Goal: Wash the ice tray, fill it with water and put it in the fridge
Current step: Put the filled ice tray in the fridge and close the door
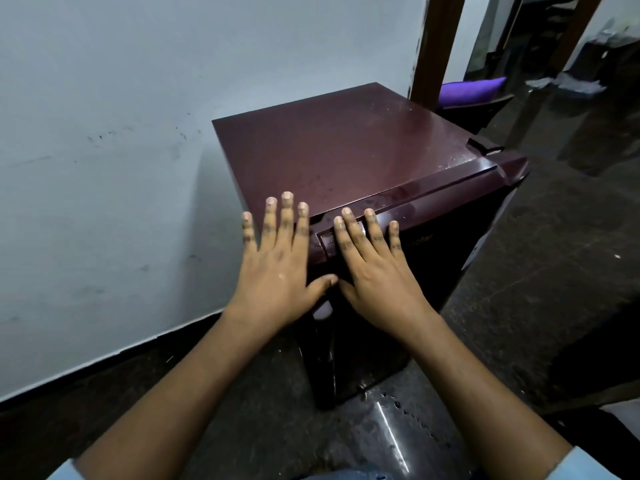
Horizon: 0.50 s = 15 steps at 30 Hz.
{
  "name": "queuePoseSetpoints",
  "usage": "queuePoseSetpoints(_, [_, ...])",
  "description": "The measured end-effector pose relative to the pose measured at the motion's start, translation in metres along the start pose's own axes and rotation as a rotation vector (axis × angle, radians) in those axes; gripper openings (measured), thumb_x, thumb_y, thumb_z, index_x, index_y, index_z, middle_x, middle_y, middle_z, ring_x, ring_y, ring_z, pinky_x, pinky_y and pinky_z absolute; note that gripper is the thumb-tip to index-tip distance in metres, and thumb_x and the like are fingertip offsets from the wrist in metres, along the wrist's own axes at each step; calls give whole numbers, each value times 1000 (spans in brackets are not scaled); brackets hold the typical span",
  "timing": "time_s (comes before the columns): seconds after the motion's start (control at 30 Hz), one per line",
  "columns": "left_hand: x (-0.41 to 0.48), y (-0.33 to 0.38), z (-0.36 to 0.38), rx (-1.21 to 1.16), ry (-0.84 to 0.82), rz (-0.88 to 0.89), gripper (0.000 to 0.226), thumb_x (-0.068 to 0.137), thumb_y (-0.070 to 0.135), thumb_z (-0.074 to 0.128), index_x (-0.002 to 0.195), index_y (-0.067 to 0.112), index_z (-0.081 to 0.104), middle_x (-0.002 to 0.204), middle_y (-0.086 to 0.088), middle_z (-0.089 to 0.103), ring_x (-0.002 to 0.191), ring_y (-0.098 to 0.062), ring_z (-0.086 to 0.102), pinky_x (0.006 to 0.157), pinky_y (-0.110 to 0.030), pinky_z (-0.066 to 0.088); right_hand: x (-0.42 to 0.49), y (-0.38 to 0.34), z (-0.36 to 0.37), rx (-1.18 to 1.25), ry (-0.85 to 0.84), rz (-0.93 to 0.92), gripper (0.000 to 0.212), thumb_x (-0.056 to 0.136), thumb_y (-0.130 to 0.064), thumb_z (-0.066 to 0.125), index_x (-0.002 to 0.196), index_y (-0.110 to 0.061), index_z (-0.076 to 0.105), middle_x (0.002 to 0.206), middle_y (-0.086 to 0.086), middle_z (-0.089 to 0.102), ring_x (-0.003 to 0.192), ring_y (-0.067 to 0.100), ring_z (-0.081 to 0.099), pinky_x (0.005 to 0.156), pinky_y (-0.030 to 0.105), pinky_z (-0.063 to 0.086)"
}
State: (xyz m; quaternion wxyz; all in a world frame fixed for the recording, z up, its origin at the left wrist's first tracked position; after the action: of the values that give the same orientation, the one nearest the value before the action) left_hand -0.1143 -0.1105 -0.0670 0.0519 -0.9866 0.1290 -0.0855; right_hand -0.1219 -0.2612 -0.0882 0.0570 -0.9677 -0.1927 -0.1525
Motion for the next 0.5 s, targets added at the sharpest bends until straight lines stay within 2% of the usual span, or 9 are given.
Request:
queuePoseSetpoints(0.07, [-9,11,6,18,32,60,120,90,80,46,168,6,-7,176,-18,-18,163,-36,-17,130,-64,-5,1,2,1,-6,24,-4,94,96,-49,57,168,-13,8,177,6,2,162,34,-3,128,63,6])
queuePoseSetpoints(0.13, [-11,15,10,26,21,60,118,92,78,45,168,7,-10,175,-16,-21,163,-34,-20,130,-62,-7,1,2,2,10,60,-9,89,98,-43,57,168,-12,11,177,7,5,162,35,1,128,63,7])
queuePoseSetpoints(0.27, [-8,11,1,-40,-4,46,102,96,84,13,170,17,-7,178,-6,-17,164,-27,-18,124,-64,-22,2,2,4,56,96,-35,84,96,-37,45,168,-12,10,177,6,3,163,32,-4,128,62,3])
queuePoseSetpoints(0.33, [4,1,-9,-159,-3,87,92,97,81,2,170,25,2,179,2,-9,164,-26,-15,124,-64,-22,-1,8,5,235,154,28,82,96,-24,51,167,-9,14,176,7,8,163,29,-3,130,55,0])
queuePoseSetpoints(0.37, [15,-6,-14,-231,1,114,86,99,78,2,170,30,5,179,4,-7,164,-26,-15,126,-63,-18,-8,11,4,387,241,95,77,96,-19,54,165,-6,22,175,8,17,163,30,4,131,50,3])
queuePoseSetpoints(0.43, [47,-26,-20,-373,-17,142,75,101,72,10,169,40,11,179,4,-4,164,-28,-16,128,-58,-11,-35,10,12,693,475,263,58,99,-18,57,154,-9,43,164,5,39,156,29,28,129,40,20])
queuePoseSetpoints(0.5, [85,-46,-18,-400,-67,179,67,105,65,18,167,43,17,179,1,-1,164,-31,-15,129,-57,-8,-63,-3,37,925,574,457,35,100,-27,57,135,-21,52,142,-6,49,136,21,48,115,39,39])
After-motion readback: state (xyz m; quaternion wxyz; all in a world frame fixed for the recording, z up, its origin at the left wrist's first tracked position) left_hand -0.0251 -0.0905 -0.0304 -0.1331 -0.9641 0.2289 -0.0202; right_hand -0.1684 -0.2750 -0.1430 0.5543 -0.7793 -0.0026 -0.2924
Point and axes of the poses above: each hand's wrist, its own x-axis towards the middle knuckle, its own z-axis out of the palm, y = z × x, the point moved 7 cm from there along x, towards the middle knuckle
